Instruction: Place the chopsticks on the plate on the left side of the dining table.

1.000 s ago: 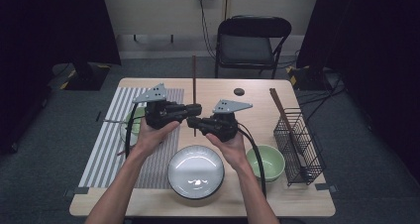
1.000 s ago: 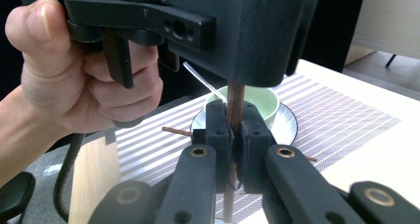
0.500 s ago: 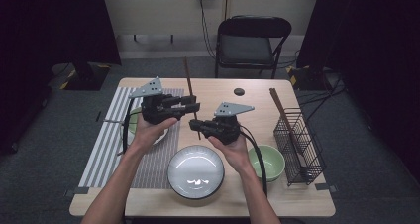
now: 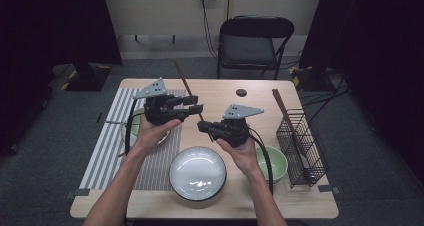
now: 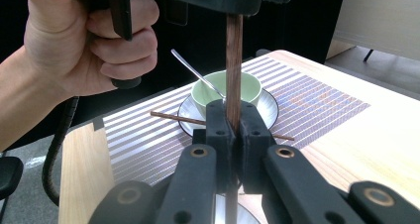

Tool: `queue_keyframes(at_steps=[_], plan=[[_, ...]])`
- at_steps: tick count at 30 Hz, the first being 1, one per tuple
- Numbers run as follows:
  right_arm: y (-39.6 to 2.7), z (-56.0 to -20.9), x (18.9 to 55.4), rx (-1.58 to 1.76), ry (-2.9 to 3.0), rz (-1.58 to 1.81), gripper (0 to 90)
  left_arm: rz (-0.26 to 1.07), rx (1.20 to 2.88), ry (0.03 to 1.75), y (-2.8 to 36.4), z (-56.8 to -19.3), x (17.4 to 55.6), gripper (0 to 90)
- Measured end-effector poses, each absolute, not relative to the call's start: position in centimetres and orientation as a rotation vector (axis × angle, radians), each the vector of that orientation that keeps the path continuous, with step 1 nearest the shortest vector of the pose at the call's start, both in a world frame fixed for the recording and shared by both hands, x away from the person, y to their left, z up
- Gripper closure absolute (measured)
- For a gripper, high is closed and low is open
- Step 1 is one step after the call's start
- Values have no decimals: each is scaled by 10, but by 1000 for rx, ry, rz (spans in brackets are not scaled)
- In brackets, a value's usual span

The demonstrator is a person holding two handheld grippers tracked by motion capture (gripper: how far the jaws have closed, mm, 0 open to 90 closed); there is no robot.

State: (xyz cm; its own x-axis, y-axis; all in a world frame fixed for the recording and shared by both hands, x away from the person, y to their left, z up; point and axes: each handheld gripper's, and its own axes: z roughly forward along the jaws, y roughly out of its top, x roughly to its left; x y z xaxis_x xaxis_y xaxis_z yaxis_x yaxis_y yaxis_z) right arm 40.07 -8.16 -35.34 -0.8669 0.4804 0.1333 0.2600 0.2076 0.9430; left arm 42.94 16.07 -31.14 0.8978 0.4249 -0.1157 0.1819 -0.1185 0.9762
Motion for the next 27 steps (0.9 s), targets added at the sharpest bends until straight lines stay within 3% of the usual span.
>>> queue_keyframes(at_steps=[27], plan=[[-96, -343, 393, 700, 2268, 1713, 856, 236, 1696, 488, 162, -314, 430, 511]])
